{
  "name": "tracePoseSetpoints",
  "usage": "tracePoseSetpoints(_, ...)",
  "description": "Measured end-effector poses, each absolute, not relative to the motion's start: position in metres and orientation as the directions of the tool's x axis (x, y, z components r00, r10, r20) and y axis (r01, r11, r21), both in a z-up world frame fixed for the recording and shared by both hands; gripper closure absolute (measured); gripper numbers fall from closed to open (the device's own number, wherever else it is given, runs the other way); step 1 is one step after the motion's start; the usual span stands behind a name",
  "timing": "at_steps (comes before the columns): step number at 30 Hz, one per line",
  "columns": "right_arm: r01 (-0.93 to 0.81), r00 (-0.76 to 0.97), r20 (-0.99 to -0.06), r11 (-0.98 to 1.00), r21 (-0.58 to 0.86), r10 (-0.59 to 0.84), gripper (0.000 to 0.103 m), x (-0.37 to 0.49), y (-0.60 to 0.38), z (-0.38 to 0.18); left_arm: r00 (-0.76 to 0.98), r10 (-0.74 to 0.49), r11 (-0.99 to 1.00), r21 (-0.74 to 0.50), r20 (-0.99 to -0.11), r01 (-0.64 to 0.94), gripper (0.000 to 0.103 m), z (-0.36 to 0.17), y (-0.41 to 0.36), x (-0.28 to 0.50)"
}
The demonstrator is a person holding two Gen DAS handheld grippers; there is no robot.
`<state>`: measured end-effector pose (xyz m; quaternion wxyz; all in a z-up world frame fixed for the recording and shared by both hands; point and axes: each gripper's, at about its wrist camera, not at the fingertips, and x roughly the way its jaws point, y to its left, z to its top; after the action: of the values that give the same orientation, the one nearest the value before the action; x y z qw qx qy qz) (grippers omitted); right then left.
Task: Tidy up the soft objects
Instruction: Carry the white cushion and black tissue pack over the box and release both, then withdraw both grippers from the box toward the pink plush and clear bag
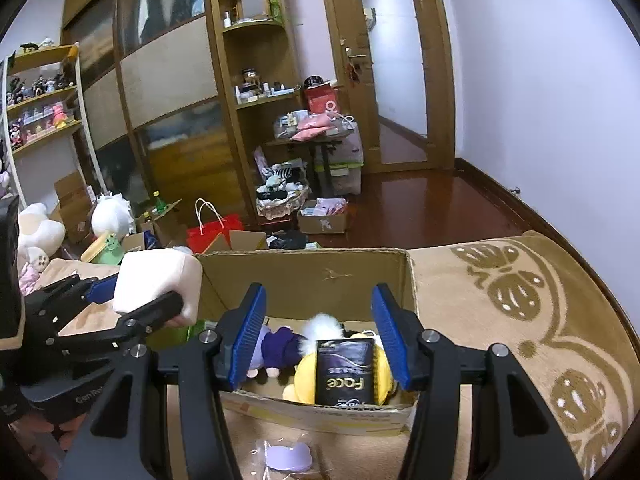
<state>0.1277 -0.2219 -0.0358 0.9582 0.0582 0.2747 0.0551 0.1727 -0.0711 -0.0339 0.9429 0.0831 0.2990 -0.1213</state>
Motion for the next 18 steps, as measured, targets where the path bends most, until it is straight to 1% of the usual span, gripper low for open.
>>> tracePoseSetpoints(2, -0.071, 0.838, -0.526, 0.985, 0.157, 0.144, 0.039, 0.128, -0.223, -0.037, 0.785, -0.174, 0.958, 0.083, -0.595, 0.275, 0.043, -0.037, -0.071, 0.174)
tracePoseSetpoints(6, -0.049, 0.832, -0.535, 0.981, 0.189, 0.145, 0.035, 0.127, -0.227, -0.038, 0.770, -0.171, 0.958, 0.080, -0.614, 0.276, 0.039, -0.041, -0.070, 0.175)
tracePoseSetpoints(7, -0.044, 0.832, -0.537, 0.981, 0.191, 0.142, 0.030, 0.126, -0.228, -0.038, 0.768, -0.173, 0.957, 0.078, -0.616, 0.279, 0.035, -0.041, -0.070, 0.174)
tracePoseSetpoints(8, -0.040, 0.831, -0.538, 0.980, 0.193, 0.140, 0.024, 0.125, -0.229, -0.037, 0.769, -0.176, 0.957, 0.077, -0.615, 0.280, 0.031, -0.041, -0.070, 0.174)
tracePoseSetpoints(9, -0.035, 0.831, -0.540, 0.980, 0.195, 0.137, 0.021, 0.123, -0.229, -0.037, 0.775, -0.178, 0.957, 0.077, -0.606, 0.280, 0.029, -0.040, -0.070, 0.172)
tracePoseSetpoints(12, -0.028, 0.830, -0.541, 0.979, 0.204, 0.137, 0.020, 0.120, -0.231, -0.035, 0.790, -0.177, 0.956, 0.089, -0.587, 0.280, 0.023, -0.035, -0.071, 0.167)
tracePoseSetpoints(13, -0.025, 0.827, -0.545, 0.978, 0.206, 0.136, 0.018, 0.118, -0.231, -0.034, 0.794, -0.172, 0.956, 0.096, -0.583, 0.277, 0.020, -0.033, -0.071, 0.165)
tracePoseSetpoints(14, -0.021, 0.827, -0.546, 0.978, 0.209, 0.134, 0.014, 0.117, -0.232, -0.034, 0.796, -0.168, 0.957, 0.098, -0.582, 0.274, 0.018, -0.033, -0.071, 0.164)
tracePoseSetpoints(16, -0.011, 0.827, -0.546, 0.975, 0.220, 0.133, 0.008, 0.113, -0.233, -0.032, 0.793, -0.165, 0.959, 0.092, -0.587, 0.267, 0.017, -0.032, -0.068, 0.161)
tracePoseSetpoints(18, -0.005, 0.828, -0.544, 0.974, 0.228, 0.132, 0.006, 0.109, -0.234, -0.030, 0.788, -0.160, 0.961, 0.087, -0.595, 0.261, 0.016, -0.031, -0.066, 0.157)
